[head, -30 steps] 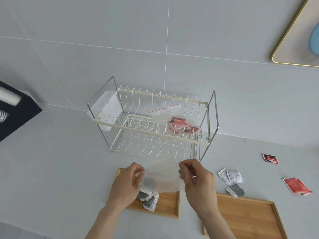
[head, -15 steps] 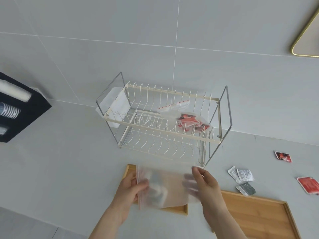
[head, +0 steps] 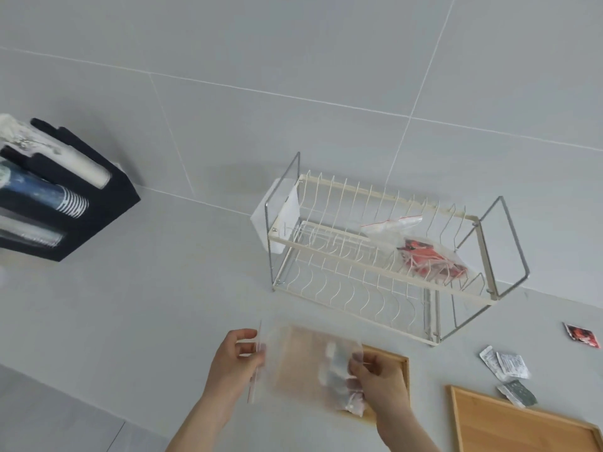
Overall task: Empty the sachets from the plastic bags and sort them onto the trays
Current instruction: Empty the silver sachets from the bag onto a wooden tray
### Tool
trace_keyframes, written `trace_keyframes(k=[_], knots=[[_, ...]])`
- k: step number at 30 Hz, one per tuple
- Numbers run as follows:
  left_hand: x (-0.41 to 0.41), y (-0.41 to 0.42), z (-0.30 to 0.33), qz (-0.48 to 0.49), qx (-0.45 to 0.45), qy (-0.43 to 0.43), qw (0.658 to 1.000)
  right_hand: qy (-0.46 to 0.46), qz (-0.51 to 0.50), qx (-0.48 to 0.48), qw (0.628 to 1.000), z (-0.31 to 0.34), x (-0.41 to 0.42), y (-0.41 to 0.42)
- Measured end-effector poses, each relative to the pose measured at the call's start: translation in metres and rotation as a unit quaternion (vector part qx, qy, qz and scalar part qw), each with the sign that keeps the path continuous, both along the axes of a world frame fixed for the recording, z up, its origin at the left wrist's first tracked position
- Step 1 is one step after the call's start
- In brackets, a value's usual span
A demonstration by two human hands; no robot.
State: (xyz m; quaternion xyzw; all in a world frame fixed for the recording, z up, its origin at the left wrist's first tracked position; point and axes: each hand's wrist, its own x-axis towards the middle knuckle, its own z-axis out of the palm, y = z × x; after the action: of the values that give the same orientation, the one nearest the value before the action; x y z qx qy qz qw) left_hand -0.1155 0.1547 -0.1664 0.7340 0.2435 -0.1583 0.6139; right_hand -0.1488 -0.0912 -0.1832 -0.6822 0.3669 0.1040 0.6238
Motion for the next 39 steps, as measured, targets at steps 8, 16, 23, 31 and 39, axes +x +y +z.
trace_keyframes(k=[8,16,23,31,39], knots=[[0.021,0.09,-0.008,0.059,0.069,-0.03,0.995,0.006,0.028,-0.046,0.999,0.005,0.045,0.103],[0.031,0.166,-0.014,0.067,0.102,-0.016,0.992,0.001,0.113,-0.076,0.991,0.0,0.078,0.184],[0.029,0.195,-0.029,-0.007,0.066,-0.018,0.998,0.009,0.193,-0.081,0.978,0.004,0.081,0.215],[0.034,0.18,-0.032,-0.147,0.251,-0.079,0.954,0.023,0.31,-0.282,0.908,0.008,0.062,0.189],[0.071,0.101,0.012,-0.336,0.242,-0.199,0.888,0.068,0.355,-0.287,0.887,0.069,0.042,0.094]])
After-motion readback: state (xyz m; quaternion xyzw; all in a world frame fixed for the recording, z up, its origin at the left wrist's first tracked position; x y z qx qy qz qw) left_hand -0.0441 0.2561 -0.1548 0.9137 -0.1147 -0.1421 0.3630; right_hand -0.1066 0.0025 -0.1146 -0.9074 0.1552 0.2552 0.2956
